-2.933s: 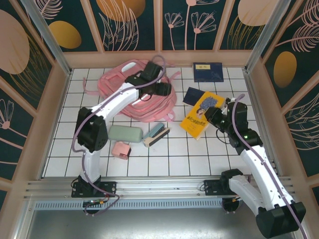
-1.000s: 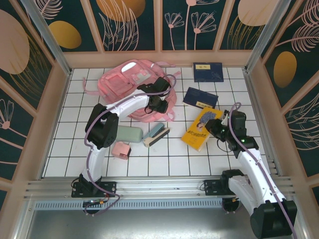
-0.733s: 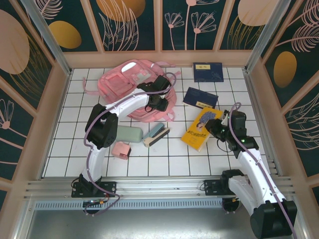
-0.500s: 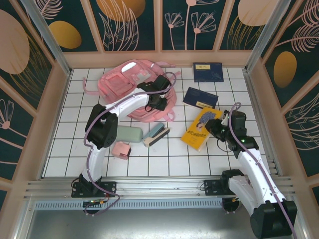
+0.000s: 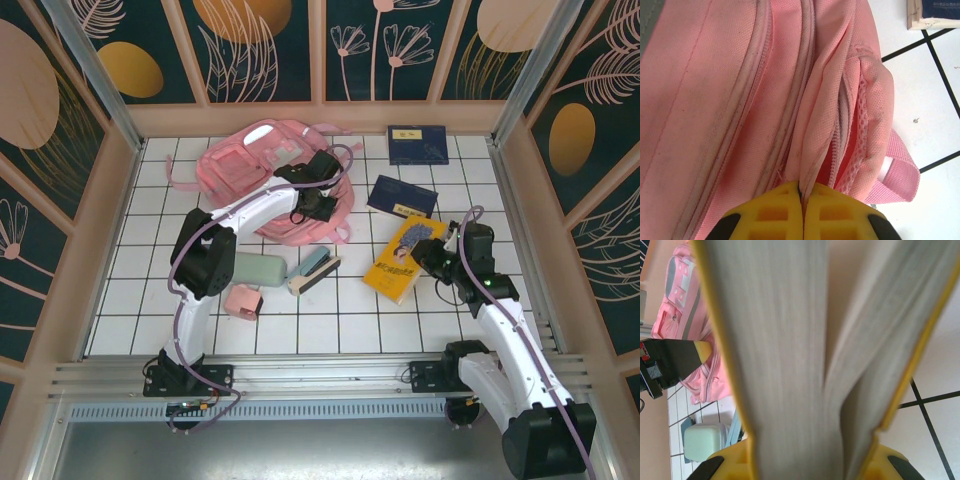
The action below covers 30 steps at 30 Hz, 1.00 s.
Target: Pack the student bag
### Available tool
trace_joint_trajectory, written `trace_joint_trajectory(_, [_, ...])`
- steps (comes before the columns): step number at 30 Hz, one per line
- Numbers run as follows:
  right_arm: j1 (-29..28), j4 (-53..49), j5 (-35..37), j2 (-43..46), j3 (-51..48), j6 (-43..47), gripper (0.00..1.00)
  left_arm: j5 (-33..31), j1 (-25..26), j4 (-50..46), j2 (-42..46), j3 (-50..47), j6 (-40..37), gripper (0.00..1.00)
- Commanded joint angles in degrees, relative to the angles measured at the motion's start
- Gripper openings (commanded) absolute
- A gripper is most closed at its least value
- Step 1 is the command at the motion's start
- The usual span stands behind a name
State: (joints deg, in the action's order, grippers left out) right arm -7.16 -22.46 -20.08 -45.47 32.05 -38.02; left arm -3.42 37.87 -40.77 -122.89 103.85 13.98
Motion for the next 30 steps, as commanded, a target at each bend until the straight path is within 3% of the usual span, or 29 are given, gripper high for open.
trace_joint_trajectory(1, [0.1,4.6,-2.9,1.5,1.2,-0.6,0.0,0.5,-0.6,0.5,2.1,1.0,-0.4,0.0])
trace_joint_trajectory(9, [-3.3,11.9,-5.9,0.7,4.0,-5.0,0.0,-10.6,-3.3,2.5,12.1,5.3,-0.8,0.0])
trace_joint_trajectory(14, [-7.7,23.1,-6.6,-4.2,5.7,-12.1,0.0,-10.2,-5.1,2.7,15.4,10.8,-2.0,0.0])
trace_joint_trajectory(19, [-13.6,28.4,-3.5,-15.2,12.6,-15.4,0.0,-8.6,-5.3,2.1,16.2,15.5,-2.1,0.0])
trace_joint_trajectory(23, [-15.9,36.1,-0.8,-25.0,16.5,-21.2,0.0,-10.4,-5.6,2.7,16.6,17.7,-2.7,0.0])
trace_joint_trajectory(30, [-18.6,45.3,-0.7,-45.1,28.6,-29.8,0.0,-5.8,-6.2,3.4,16.2,17.4,-1.4,0.0])
